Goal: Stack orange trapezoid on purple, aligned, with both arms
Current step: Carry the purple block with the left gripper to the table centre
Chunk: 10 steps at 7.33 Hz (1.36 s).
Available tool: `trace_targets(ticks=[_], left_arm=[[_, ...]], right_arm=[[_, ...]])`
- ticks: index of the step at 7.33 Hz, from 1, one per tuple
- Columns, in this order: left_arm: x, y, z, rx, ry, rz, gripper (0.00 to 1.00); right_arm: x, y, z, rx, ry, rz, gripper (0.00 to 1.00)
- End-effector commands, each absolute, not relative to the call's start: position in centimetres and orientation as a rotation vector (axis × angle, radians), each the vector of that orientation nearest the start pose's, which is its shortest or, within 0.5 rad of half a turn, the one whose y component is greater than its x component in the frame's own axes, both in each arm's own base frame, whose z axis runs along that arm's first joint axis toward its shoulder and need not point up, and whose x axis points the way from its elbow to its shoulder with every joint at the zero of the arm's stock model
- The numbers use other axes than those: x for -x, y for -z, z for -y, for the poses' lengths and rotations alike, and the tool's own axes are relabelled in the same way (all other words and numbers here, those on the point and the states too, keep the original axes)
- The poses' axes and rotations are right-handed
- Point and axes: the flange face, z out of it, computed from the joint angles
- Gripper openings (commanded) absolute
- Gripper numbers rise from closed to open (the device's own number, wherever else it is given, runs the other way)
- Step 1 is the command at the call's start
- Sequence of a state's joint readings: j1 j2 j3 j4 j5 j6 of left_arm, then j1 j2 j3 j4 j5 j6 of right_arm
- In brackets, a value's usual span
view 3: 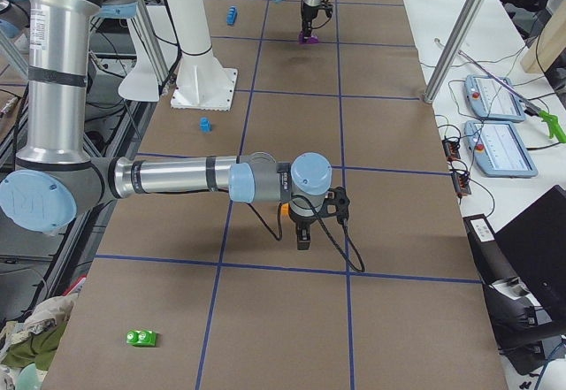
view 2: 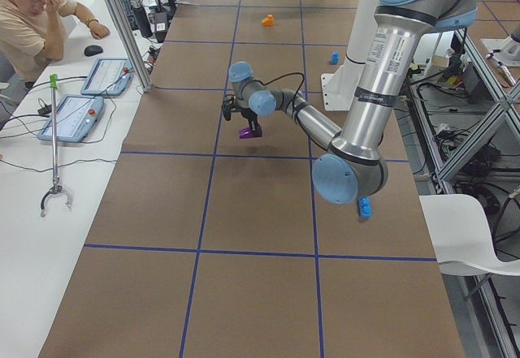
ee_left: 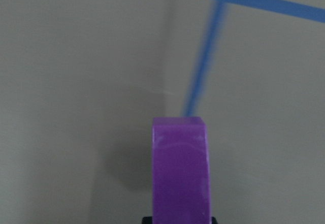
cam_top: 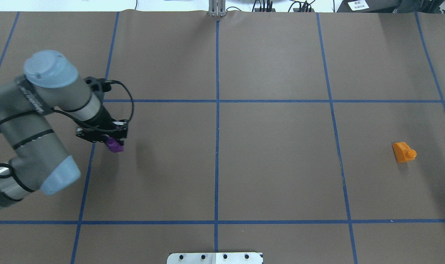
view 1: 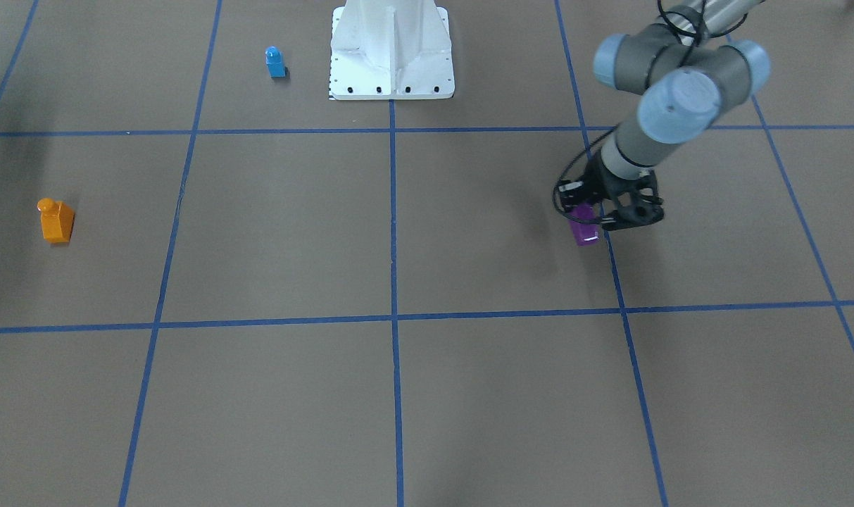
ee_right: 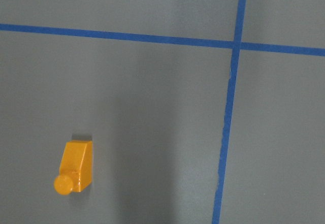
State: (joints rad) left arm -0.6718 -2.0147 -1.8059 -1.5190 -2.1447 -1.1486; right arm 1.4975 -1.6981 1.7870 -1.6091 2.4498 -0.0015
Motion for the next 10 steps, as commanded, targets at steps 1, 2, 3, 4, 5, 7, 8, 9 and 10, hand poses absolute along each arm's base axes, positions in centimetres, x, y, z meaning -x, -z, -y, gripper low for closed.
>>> trace_targets(ticks=[1,2,3,4,5,7,8,9,10], left_arm=[[-53.2,-16.3,38.4,0.097,-0.046,-0.788,0.00],[-56.3,-13.3,39.4,0.088,-0.061,-0.807,0.00],[-61.2,-12.2,41.2,0.088,-0.070,-0.806,0.00],[-64.6,-13.3,42.9,0.081,-0.073,-0.822,0.00],[-65.5,-14.4,43.4,0.074,-0.077,-0.830,0.00],[-65.6,-15.0,43.7,0.081,-0.067,-0.813,0.00],[-65.7,-15.6,44.2,0.085,-0.060,-0.802,0.00],[-65.6,-15.8,44.5,0.085,-0.054,-0.798,0.00],[-65.8,-16.1,44.6,0.090,-0.052,-0.793,0.00]], right_arm=[[-2.2,-60.5,44.2,-0.014,0.093,0.920,1.00],[-2.2,-60.5,44.2,-0.014,0.093,0.920,1.00],[-2.0,-60.5,44.2,-0.009,0.094,0.922,1.00],[-1.8,-60.5,44.2,-0.007,0.097,0.922,1.00],[-1.8,-60.5,44.2,-0.007,0.098,0.922,1.00],[-1.6,-60.4,44.2,-0.006,0.100,0.922,1.00],[-1.5,-60.4,44.2,-0.005,0.103,0.922,1.00],[-1.5,-60.4,44.2,-0.005,0.103,0.922,1.00],[-1.5,-60.4,44.2,-0.006,0.104,0.922,1.00]])
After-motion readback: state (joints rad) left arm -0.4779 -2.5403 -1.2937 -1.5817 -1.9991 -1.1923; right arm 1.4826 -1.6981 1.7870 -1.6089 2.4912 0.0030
